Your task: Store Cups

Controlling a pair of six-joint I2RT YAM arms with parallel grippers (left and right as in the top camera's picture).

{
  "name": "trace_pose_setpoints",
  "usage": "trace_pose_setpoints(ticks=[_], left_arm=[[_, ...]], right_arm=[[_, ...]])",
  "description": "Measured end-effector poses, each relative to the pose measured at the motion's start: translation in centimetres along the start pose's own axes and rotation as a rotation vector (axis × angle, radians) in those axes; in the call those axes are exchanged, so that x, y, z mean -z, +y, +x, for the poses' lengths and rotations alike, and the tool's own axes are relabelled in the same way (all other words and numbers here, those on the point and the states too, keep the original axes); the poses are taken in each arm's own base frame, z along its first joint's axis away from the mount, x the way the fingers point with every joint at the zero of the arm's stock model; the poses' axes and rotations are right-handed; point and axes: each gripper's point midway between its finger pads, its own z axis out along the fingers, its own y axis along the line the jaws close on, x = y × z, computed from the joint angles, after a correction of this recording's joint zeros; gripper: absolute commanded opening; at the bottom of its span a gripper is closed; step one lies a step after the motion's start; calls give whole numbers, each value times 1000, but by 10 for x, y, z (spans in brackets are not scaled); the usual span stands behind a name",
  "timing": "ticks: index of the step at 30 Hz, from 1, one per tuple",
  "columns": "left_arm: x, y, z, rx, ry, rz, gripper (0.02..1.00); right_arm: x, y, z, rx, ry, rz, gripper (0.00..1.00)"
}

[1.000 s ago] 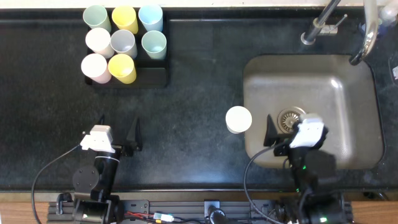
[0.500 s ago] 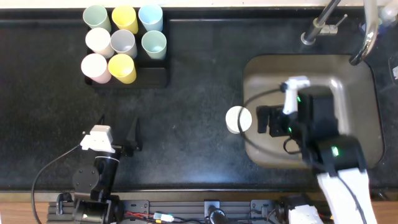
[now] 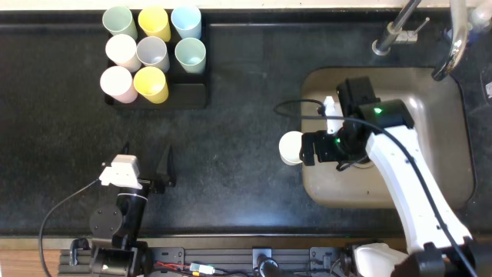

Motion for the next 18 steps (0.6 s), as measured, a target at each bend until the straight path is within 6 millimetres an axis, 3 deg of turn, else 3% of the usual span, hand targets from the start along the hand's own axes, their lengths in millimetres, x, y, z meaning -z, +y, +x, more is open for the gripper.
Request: trace_pose_setpoints(ticks=[4, 13, 18], left_arm=[[0, 0, 0, 0, 0, 0, 1000], [0, 0, 0, 0, 0, 0, 1000], [0, 0, 0, 0, 0, 0, 1000]], right_arm=[[-9, -1, -10, 0, -2, -4, 969], [-19, -1, -40, -36, -83, -17, 796], [-24, 4, -44, -33, -86, -20, 733]])
